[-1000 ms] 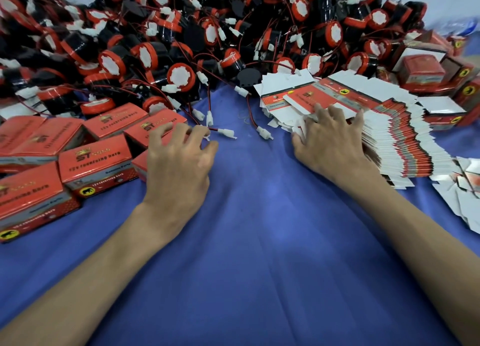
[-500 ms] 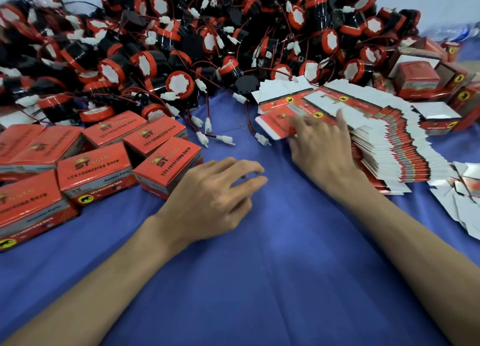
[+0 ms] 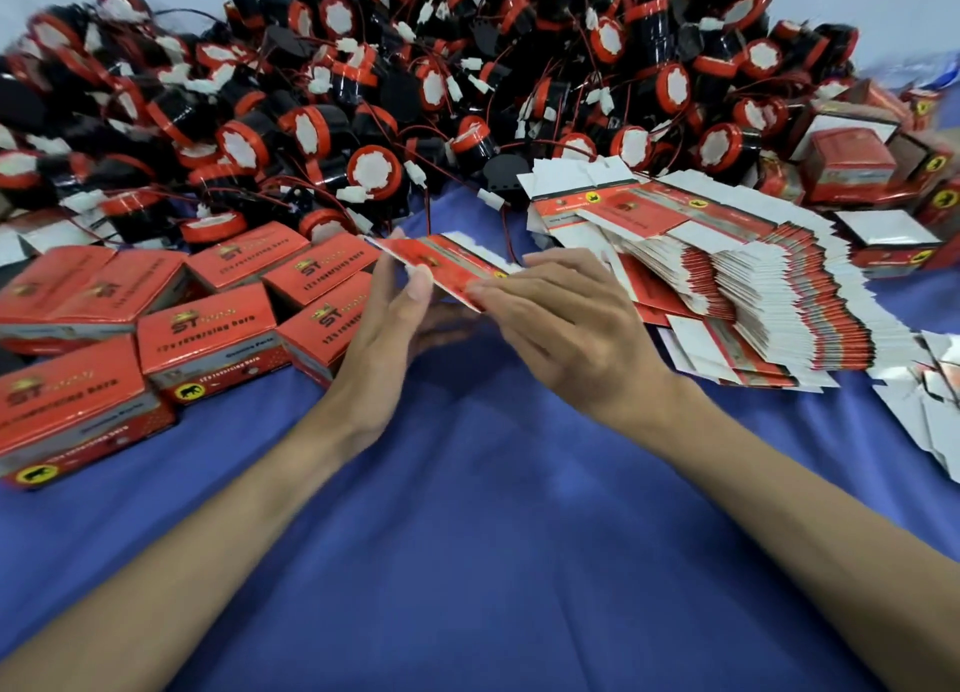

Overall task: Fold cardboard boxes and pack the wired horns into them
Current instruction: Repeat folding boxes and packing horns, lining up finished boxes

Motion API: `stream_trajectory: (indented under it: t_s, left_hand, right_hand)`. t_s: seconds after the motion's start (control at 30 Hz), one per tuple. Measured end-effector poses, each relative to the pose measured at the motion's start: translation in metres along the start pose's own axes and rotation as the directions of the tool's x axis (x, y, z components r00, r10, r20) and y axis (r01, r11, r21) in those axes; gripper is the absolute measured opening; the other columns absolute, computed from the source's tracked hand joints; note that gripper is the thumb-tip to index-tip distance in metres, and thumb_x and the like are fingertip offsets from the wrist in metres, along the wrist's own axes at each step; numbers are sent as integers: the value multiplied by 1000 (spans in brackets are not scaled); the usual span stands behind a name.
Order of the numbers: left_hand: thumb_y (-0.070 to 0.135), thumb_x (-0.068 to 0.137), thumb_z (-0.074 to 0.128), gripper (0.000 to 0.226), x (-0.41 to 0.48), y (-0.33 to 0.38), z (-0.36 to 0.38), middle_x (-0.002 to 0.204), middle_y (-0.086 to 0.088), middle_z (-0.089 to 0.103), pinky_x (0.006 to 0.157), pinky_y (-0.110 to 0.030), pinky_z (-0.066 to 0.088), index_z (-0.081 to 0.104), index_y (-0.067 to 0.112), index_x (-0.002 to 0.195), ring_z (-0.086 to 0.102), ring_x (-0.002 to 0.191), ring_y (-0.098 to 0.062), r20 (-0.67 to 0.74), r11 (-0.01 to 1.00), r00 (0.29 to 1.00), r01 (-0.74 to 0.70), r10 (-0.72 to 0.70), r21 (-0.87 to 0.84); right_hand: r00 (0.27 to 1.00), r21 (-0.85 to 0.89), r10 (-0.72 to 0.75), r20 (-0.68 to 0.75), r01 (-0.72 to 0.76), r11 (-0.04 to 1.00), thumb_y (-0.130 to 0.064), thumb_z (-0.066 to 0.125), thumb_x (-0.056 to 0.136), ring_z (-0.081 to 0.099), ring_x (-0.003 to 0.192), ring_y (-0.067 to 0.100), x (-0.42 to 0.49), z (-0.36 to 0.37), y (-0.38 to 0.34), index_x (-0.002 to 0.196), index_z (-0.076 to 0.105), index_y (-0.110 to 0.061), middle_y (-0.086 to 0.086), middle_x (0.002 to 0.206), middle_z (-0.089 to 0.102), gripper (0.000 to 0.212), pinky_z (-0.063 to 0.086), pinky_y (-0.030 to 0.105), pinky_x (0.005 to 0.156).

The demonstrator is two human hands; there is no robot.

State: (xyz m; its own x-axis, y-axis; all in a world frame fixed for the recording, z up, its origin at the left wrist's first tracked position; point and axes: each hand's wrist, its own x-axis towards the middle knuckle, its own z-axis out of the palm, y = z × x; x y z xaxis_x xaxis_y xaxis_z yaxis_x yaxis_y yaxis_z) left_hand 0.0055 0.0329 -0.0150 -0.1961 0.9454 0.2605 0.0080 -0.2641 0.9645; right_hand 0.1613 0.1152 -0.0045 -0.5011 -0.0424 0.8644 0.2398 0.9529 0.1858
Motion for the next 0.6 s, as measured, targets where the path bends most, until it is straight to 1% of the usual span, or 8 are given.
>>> stream_trajectory:
  t_s: [0.07,0.13,0.23,0.33,0.4,0.5,0.57,0.6]
  left_hand:
    - [62,82,57,82,0,-2,0,127,-5,62,101,-42,47,36,10,141,60,118,-20,-15,1000,1000,-5,5,27]
    - [47,86,56,71,0,-4,-1,123,4,65,104,-35,43,38,9,142,57,120,-12,-54,998,999,6,-3,65]
    - [20,83,53,65,2,-10,0,109,7,66,89,-17,47,36,-5,141,62,103,0,-75,991,997,-3,14,132]
    - [14,81,51,62,2,-10,1,107,7,61,85,-13,46,38,-1,140,60,96,3,-75,990,996,-33,44,140]
    - [12,82,54,61,1,-8,-1,113,11,61,86,-13,45,39,11,141,59,103,3,-33,988,997,-57,63,146]
    - [29,77,73,75,0,-8,-4,136,9,52,98,-21,45,32,35,140,51,124,-2,51,965,994,-104,94,241]
    - [50,65,81,97,-1,-7,-3,148,3,42,111,-33,38,24,36,142,40,137,-7,88,940,992,-115,91,320]
    - [59,61,81,108,-1,-7,-2,151,0,38,115,-38,34,22,30,146,36,140,-10,102,931,991,-115,84,346]
  right_hand:
    - [998,61,11,61,-15,998,1,64,87,71,84,23,-3,1,4,95,75,-1,7,99,74,14,55,42,77]
    - [987,104,16,158,-33,994,-2,68,86,71,89,24,-8,0,7,100,75,-3,6,104,73,15,54,43,77]
    - [948,142,110,297,-158,977,-11,70,85,64,107,26,-11,3,4,116,69,-5,7,123,65,31,51,46,84]
    - [806,65,308,506,-391,918,-29,67,86,27,142,33,-11,4,0,147,35,-13,13,156,26,70,37,54,105]
    - [686,46,404,606,-537,842,-31,62,85,-1,149,29,-9,1,-2,153,11,-18,10,161,-2,86,25,55,114]
    - [609,81,360,707,-575,814,-23,48,91,-7,149,23,-10,-5,-2,151,-9,-21,8,161,-9,83,15,50,118]
    - [636,135,269,723,-512,848,-17,37,98,-1,149,23,-8,-8,0,149,-10,-16,9,161,-2,70,12,45,120]
    - [662,168,244,709,-495,853,-14,35,99,4,149,21,-7,-10,1,150,-5,-12,9,161,3,65,12,42,120]
